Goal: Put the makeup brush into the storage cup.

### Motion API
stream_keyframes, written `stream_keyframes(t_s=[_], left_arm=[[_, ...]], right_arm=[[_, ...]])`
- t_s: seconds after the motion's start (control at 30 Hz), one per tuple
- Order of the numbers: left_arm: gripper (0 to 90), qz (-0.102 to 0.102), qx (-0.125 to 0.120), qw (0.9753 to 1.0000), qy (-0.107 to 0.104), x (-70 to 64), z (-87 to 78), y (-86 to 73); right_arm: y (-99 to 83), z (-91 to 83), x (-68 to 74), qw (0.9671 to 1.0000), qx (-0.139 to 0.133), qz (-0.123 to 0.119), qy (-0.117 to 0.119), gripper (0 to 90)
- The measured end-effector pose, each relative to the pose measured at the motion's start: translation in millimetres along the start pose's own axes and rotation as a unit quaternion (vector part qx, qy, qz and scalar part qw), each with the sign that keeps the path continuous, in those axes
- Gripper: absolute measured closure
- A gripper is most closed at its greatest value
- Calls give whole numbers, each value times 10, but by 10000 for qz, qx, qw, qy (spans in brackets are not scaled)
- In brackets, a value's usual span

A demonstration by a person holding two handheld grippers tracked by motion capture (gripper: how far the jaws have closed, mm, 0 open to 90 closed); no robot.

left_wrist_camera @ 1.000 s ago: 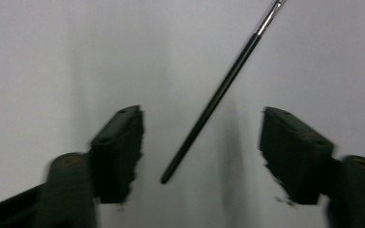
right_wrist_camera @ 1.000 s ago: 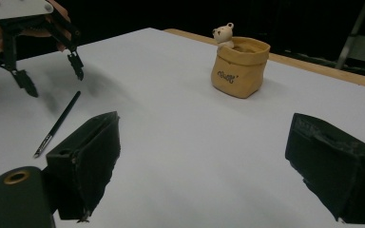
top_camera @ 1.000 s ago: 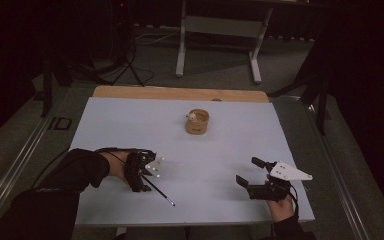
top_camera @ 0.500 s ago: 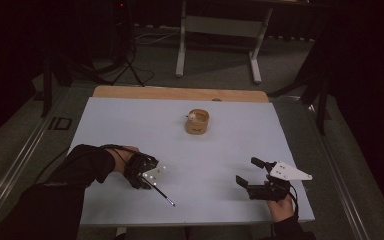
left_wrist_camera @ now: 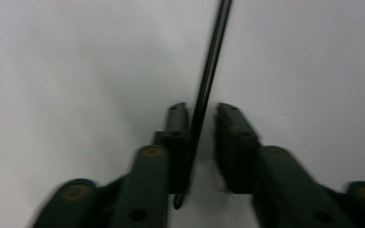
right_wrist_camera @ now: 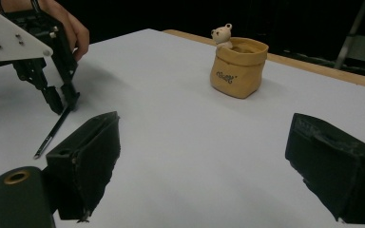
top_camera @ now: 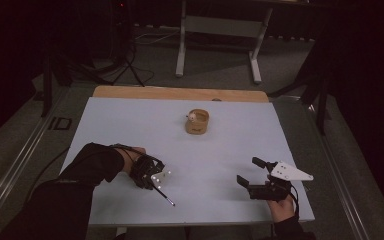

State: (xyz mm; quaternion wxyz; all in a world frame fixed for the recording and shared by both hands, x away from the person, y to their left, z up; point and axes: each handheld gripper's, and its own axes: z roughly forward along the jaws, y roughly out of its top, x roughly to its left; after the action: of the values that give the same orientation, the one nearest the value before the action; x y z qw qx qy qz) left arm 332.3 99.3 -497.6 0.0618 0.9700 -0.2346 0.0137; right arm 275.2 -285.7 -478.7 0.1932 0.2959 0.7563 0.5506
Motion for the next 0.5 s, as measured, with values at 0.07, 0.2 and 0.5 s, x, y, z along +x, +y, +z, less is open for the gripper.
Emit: stream_keyframes(t_s=[0.07, 0.2, 0.5], left_arm=[[796, 20, 119, 9999, -61, 10, 4, 33], [851, -88, 240, 9995, -200, 35, 6, 70], [857, -901, 417, 9949, -163, 88, -89, 79]], right_arm=[[0, -1, 0, 10000, -9, 9, 11, 112], [7, -7, 7, 10000, -18, -13, 0, 111], [12, -17, 6, 10000, -36, -2, 2, 112]])
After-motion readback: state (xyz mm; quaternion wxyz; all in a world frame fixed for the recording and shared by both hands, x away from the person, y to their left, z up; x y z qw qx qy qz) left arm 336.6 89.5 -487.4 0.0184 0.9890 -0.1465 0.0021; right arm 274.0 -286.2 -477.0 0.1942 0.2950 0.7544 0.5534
